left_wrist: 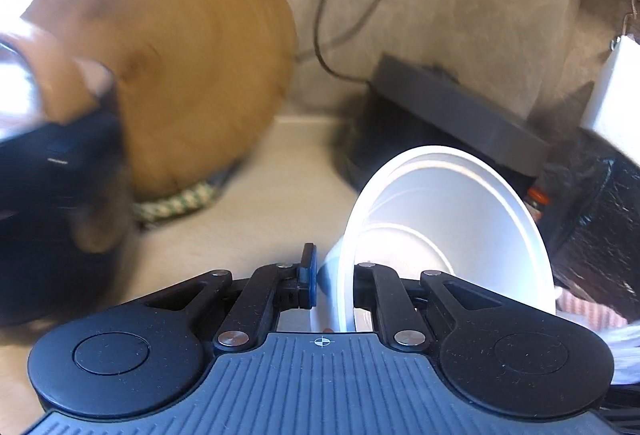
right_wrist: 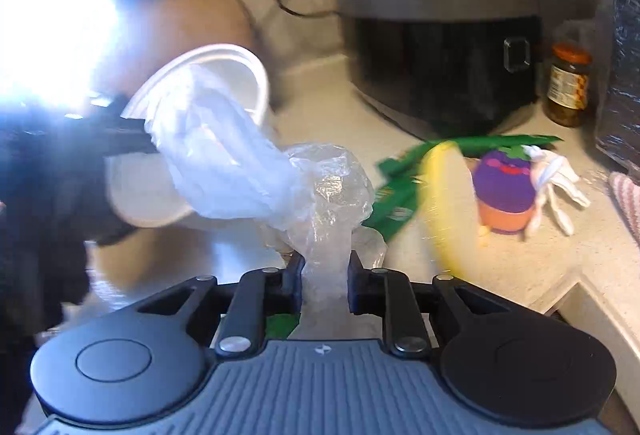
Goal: Collect trash
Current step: 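Grasp the clear plastic bag with the right gripper while the left holds the bowl, then carry bowl and bag to the bin and release the bowl from the left gripper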
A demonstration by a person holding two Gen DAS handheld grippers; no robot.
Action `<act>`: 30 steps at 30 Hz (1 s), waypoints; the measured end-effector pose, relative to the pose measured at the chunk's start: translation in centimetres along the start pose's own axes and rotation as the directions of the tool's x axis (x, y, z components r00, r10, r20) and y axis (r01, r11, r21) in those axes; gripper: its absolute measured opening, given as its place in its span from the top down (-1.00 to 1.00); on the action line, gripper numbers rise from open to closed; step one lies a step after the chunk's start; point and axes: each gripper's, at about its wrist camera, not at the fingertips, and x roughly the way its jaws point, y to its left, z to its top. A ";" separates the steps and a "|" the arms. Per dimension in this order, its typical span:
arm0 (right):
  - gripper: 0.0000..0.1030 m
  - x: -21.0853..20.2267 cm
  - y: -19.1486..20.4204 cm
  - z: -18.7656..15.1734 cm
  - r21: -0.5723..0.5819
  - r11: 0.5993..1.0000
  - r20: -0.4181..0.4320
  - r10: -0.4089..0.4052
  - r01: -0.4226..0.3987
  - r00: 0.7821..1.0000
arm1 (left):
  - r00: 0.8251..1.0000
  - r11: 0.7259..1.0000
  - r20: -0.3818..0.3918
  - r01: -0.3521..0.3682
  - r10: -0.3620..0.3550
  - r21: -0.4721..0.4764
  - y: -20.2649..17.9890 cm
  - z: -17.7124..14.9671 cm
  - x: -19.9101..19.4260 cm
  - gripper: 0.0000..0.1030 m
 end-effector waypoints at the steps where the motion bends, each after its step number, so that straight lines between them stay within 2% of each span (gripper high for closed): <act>1: 0.63 -1.2 0.1 -0.4 0.001 1.000 0.008 0.028 -0.028 1.000 | 1.000 1.000 0.009 -0.017 0.017 -0.007 -0.2 -0.3 -1.1 0.77; 5: 0.63 -6.2 -0.9 -3.1 -0.004 0.998 0.053 0.059 -0.059 0.997 | 0.999 0.999 0.003 -0.048 0.048 -0.006 -2.2 -1.9 -5.0 0.77; 11: 0.63 -12.1 -4.6 -9.1 0.032 0.999 0.057 -0.027 0.025 0.998 | 0.998 0.998 -0.056 -0.029 0.032 0.058 -8.1 -6.8 -9.7 0.77; 15: 0.63 -15.2 -7.4 -13.6 0.049 0.994 0.039 -0.104 0.102 0.994 | 0.988 0.998 -0.151 0.006 0.004 0.066 -12.0 -12.7 -11.9 0.77; 17: 0.63 -16.4 -9.1 -15.9 0.089 0.988 0.010 -0.126 0.125 0.992 | 0.971 0.998 -0.237 0.028 -0.015 0.052 -13.3 -16.1 -11.7 0.76; 19: 0.63 -17.5 -11.0 -17.9 0.133 0.980 -0.020 -0.148 0.150 0.989 | 0.941 0.999 -0.337 0.041 -0.037 0.003 -13.9 -19.4 -11.0 0.77; 23: 0.63 -19.9 -13.5 -21.5 0.165 0.958 -0.050 -0.231 0.236 0.972 | 0.858 0.995 -0.509 0.025 -0.070 -0.096 -14.1 -25.5 -8.0 0.77; 25: 0.63 -20.8 -14.4 -23.4 0.167 0.941 -0.067 -0.286 0.293 0.956 | 0.819 0.997 -0.572 -0.013 -0.036 -0.081 -14.5 -28.5 -6.2 0.77; 27: 0.63 -21.1 -15.3 -25.5 0.187 0.918 -0.102 -0.337 0.350 0.936 | 0.772 0.998 -0.635 -0.022 -0.018 -0.055 -15.1 -31.5 -4.3 0.77; 30: 0.63 -21.2 -16.9 -28.6 0.248 0.887 -0.183 -0.353 0.391 0.917 | 0.705 0.999 -0.709 -0.027 0.002 -0.024 -15.9 -36.1 -1.0 0.77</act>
